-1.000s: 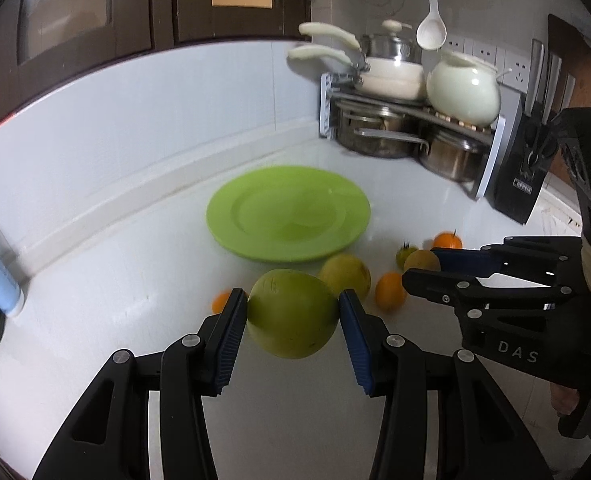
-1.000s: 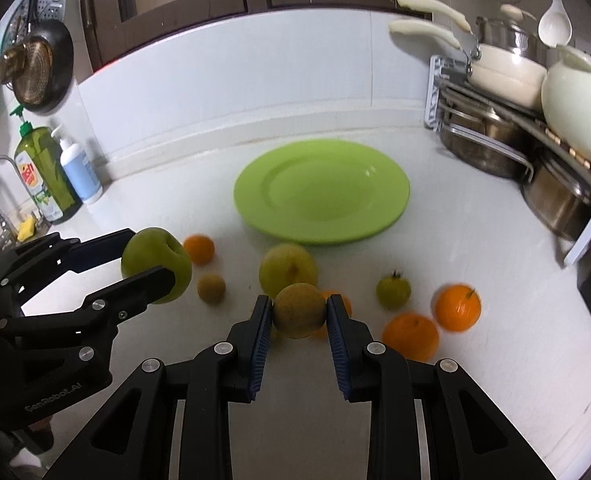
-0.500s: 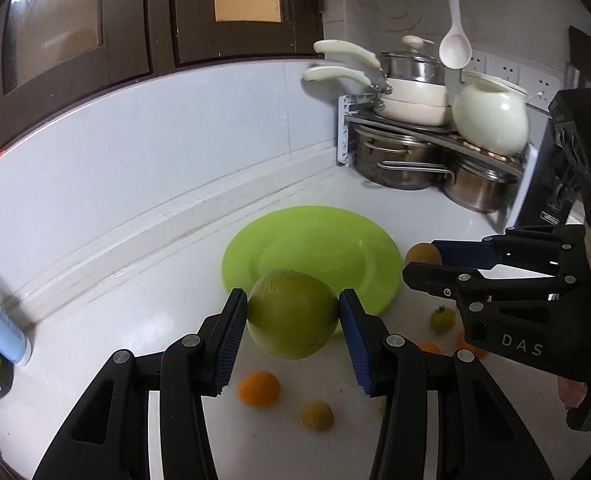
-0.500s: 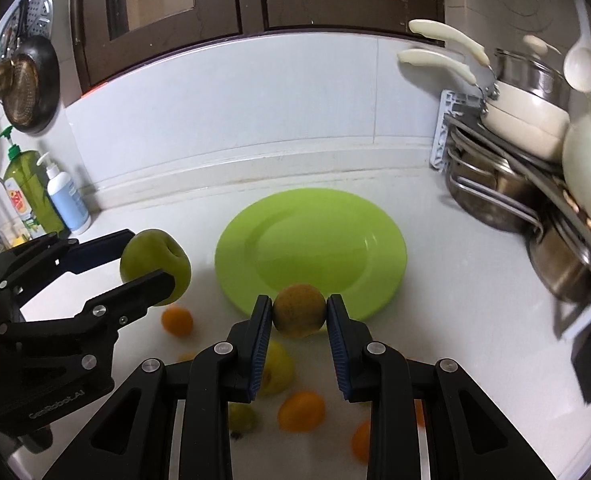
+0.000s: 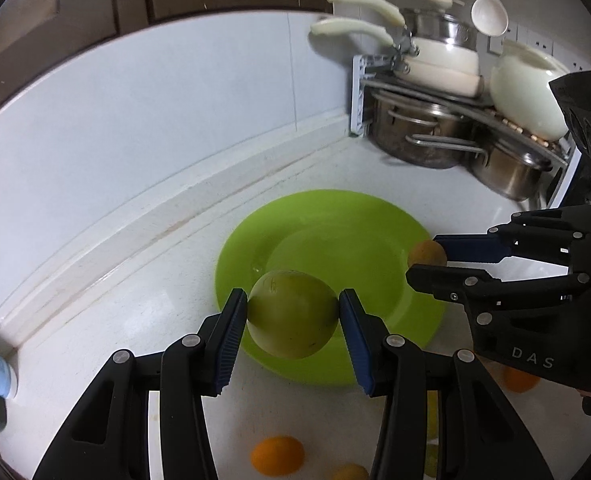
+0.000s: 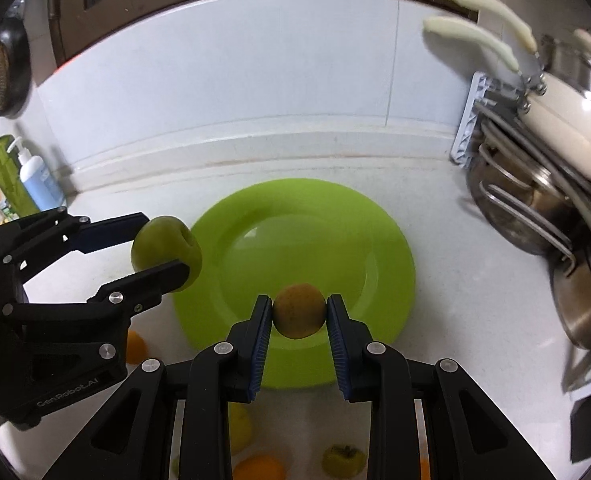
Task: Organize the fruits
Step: 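Lower the green fruit onto the plate with left tool while right tool places its fruit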
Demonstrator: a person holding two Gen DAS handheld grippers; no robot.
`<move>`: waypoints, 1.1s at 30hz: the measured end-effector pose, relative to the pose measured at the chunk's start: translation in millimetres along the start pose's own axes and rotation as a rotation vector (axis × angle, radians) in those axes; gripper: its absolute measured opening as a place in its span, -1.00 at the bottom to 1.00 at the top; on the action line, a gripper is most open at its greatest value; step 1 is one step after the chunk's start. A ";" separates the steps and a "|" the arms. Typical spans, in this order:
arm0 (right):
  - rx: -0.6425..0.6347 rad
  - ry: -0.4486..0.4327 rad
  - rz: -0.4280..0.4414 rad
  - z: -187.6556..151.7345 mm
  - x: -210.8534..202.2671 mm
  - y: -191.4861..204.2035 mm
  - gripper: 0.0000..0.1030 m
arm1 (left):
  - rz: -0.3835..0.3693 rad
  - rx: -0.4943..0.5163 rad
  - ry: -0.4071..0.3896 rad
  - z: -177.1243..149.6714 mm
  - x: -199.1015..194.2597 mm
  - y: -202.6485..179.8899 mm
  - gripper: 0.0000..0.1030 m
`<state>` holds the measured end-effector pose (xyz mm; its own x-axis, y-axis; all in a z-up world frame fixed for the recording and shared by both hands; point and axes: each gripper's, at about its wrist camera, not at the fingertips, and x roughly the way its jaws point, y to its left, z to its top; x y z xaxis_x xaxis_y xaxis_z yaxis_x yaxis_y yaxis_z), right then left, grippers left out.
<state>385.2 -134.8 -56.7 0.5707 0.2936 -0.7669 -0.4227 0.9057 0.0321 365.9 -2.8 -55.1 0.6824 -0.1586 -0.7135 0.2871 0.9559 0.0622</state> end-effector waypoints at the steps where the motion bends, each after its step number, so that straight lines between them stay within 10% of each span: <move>1: 0.008 0.012 0.003 0.8 4.9 -1.6 -0.44 | -0.006 0.002 0.012 1.4 6.0 0.6 -0.09; 33: 0.059 0.138 0.014 -8.7 51.7 -20.2 -0.31 | -0.011 0.035 0.055 3.4 34.6 1.7 0.08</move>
<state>417.1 -140.5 -102.6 0.4613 0.2647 -0.8469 -0.3857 0.9194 0.0773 392.3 -7.5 -77.4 0.6413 -0.1544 -0.7516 0.3183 0.9448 0.0776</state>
